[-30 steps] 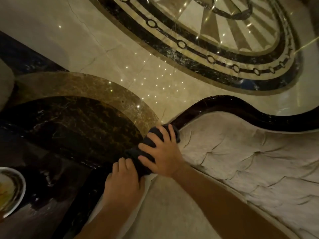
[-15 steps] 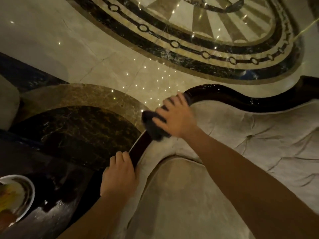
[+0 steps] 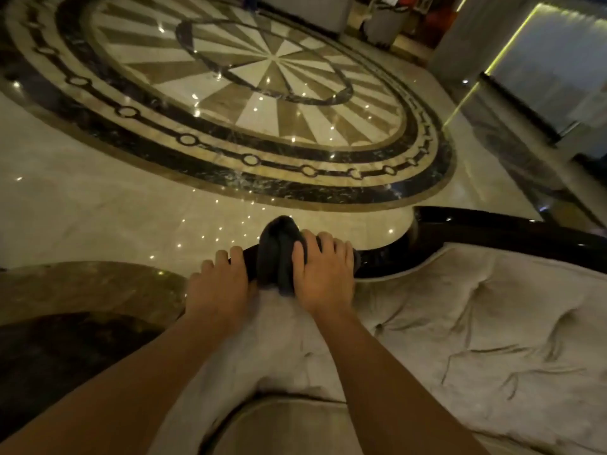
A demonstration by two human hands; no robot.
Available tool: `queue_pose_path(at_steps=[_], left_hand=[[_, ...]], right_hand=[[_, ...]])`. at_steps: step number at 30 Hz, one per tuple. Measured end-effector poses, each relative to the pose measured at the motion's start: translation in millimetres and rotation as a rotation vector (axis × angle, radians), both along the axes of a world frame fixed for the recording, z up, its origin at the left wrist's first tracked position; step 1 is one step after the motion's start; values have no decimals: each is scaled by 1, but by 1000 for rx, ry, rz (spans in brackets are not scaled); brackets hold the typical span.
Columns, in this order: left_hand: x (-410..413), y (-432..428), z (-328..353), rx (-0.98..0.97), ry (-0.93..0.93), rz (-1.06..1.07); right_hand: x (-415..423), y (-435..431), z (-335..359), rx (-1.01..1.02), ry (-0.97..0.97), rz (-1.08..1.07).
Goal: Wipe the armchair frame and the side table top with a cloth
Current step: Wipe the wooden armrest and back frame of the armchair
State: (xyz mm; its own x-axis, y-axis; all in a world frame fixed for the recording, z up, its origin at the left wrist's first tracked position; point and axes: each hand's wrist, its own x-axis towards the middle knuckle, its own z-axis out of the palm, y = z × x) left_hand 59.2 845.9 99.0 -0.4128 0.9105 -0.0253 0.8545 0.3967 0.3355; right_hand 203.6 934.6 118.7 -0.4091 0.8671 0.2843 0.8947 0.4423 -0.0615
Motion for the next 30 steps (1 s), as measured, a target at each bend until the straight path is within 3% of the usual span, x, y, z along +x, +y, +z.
queue_pose_path(at_steps=[8, 12, 16, 18, 20, 25, 30], left_hand=[[15, 27, 2, 66, 250, -241], [58, 65, 28, -3, 263, -434], [71, 85, 34, -101, 282, -407], [72, 85, 32, -130, 283, -408], [71, 84, 33, -155, 290, -412], [68, 86, 27, -159, 295, -401], [69, 98, 26, -193, 290, -338]], right_hand=[[58, 26, 33, -81, -321, 6], [77, 29, 73, -6, -857, -12], [74, 37, 113, 63, -1451, 130], [70, 40, 136, 75, -1506, 108], [63, 45, 161, 38, -1310, 30], [113, 75, 213, -378, -434, 34], [209, 66, 181, -95, -161, 67]])
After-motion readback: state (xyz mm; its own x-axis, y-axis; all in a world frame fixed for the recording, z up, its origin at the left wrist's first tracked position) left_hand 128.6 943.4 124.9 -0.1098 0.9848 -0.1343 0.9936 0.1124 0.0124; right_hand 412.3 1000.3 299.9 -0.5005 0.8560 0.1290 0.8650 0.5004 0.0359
